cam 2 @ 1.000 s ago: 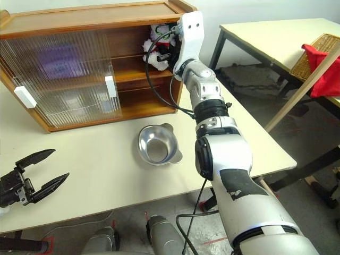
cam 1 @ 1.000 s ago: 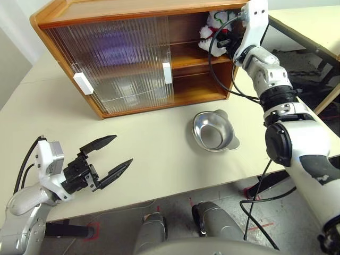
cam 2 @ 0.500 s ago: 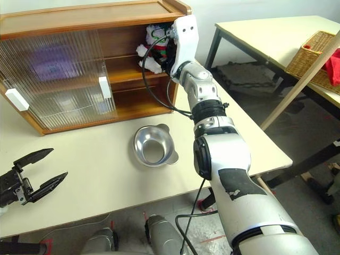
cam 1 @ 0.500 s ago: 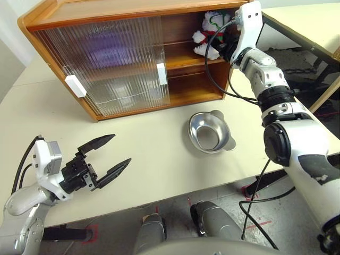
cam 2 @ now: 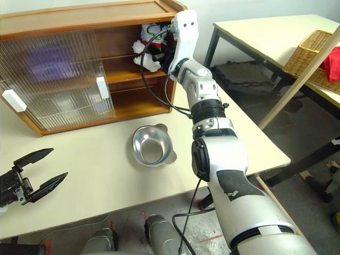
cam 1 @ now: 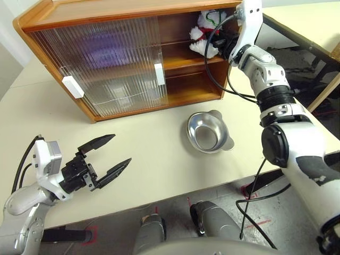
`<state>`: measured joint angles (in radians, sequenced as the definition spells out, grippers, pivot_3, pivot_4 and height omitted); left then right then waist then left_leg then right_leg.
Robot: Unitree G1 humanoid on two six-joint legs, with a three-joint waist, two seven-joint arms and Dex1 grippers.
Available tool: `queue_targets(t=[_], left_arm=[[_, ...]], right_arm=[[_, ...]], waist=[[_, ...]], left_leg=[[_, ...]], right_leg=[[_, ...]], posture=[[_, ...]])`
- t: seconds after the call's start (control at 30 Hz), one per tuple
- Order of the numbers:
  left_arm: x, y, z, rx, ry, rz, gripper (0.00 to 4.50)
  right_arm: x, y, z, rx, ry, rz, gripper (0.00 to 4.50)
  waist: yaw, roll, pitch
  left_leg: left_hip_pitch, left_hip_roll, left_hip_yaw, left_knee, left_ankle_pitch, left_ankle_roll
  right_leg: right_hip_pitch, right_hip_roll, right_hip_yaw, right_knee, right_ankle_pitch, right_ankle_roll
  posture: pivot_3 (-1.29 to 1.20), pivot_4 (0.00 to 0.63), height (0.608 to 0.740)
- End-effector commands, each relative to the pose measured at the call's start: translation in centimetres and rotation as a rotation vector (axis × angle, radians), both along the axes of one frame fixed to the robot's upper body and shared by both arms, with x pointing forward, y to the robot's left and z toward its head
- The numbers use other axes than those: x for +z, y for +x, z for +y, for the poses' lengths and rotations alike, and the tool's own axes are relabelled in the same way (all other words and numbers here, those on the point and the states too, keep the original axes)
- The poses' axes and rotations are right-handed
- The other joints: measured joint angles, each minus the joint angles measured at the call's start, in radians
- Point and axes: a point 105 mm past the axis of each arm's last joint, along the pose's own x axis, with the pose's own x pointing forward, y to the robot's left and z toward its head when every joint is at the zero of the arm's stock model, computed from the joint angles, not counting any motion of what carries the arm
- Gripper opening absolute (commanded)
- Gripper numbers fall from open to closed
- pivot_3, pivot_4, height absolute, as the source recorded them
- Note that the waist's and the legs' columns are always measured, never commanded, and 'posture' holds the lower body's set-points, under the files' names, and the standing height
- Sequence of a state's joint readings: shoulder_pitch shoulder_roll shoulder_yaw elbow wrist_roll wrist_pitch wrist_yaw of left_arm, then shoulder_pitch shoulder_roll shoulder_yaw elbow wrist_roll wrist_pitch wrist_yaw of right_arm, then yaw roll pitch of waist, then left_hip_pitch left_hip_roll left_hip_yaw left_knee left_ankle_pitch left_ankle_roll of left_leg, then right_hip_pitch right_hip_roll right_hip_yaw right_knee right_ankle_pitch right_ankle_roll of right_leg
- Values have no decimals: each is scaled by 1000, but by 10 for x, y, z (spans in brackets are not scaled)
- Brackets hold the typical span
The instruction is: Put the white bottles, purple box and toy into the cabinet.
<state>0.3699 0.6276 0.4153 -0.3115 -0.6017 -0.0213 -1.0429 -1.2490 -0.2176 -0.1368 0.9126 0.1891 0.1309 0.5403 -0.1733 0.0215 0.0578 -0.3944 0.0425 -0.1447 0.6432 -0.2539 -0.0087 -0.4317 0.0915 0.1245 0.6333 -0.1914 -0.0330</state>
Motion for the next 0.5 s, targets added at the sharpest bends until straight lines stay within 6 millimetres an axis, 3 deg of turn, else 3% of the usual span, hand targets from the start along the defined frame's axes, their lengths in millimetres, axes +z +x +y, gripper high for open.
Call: queue_targets(t=[0.03, 0.37, 0.5], left_arm=[[1, -1, 3, 3, 6, 3, 4500], [1, 0, 3, 6, 7, 2, 4500], [1, 0, 3, 7, 6, -1, 4500]], right_arm=[[1, -6, 16, 60, 12, 1, 182], [0, -19, 43, 135, 16, 4, 168], [-3, -18, 41, 97, -9, 2, 168]], waist=[[0, 0, 0], [-18, 0, 0], [-26, 0, 0]], left_leg=[[1, 0, 0, 0, 0, 0], [4, 5, 1, -5, 0, 1], [7, 12, 2, -7, -1, 3]], right_leg=[[0, 0, 0, 0, 0, 0], [1, 5, 0, 1, 2, 3], [1, 14, 0, 1, 2, 0]], posture=[[-127, 70, 740], [-129, 71, 740], [-127, 72, 740]])
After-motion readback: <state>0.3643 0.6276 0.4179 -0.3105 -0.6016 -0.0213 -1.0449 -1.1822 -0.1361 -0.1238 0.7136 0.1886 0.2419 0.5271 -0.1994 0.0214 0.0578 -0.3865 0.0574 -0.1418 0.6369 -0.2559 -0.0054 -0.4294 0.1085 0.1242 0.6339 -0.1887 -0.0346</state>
